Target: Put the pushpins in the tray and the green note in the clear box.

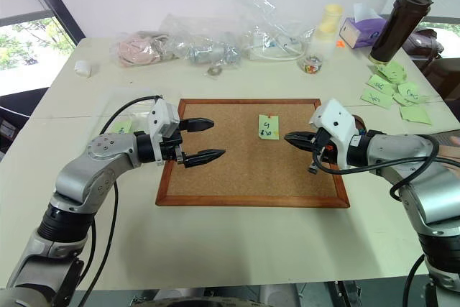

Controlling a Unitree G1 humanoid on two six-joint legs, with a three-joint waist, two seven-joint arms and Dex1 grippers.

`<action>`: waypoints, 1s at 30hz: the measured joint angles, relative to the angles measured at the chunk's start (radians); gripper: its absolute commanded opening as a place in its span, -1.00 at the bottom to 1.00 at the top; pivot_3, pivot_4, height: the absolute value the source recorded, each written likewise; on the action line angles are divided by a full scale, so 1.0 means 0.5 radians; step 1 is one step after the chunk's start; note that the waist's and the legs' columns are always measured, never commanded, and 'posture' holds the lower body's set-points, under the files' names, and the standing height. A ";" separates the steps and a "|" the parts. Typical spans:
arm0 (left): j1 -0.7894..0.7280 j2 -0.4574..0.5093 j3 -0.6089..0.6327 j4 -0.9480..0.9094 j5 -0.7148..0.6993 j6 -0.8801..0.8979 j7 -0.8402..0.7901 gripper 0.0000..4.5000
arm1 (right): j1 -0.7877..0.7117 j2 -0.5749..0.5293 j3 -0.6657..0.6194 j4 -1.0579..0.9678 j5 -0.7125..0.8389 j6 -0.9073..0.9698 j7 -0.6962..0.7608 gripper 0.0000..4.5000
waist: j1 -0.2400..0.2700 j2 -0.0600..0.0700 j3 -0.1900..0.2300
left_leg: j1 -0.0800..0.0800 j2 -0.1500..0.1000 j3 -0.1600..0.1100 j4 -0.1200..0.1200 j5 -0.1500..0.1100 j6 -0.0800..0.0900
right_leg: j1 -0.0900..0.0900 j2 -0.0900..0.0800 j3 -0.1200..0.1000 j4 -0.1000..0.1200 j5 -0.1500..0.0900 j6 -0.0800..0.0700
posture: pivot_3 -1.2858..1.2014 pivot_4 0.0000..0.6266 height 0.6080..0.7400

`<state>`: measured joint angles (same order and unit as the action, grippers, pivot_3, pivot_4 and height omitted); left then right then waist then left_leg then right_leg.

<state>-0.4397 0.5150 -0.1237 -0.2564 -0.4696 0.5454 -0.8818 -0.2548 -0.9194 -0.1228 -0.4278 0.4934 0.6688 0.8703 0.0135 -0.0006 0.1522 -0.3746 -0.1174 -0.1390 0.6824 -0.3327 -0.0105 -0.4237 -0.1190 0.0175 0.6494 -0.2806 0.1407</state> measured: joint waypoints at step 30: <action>0.031 -0.118 -0.202 0.377 0.294 -0.333 -0.053 -0.94 | -0.240 0.226 0.194 0.229 -0.152 -0.071 -0.093 -1.00 | -0.002 0.000 0.000 | 0.001 0.000 0.001 0.000 0.000 0.000 | 0.000 0.000 0.000 0.001 0.000 0.000 | 0.03 -0.52 1.00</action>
<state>-0.4240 0.4562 -0.2248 -0.0677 -0.3226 0.3791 -0.9084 -0.3746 -0.8063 -0.0260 -0.3131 0.4172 0.6332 0.8240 0.0123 -0.0004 0.1519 -0.3743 -0.1173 -0.1387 0.6824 -0.3326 -0.0106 -0.4239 -0.1188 0.0173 0.6497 -0.2806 0.1407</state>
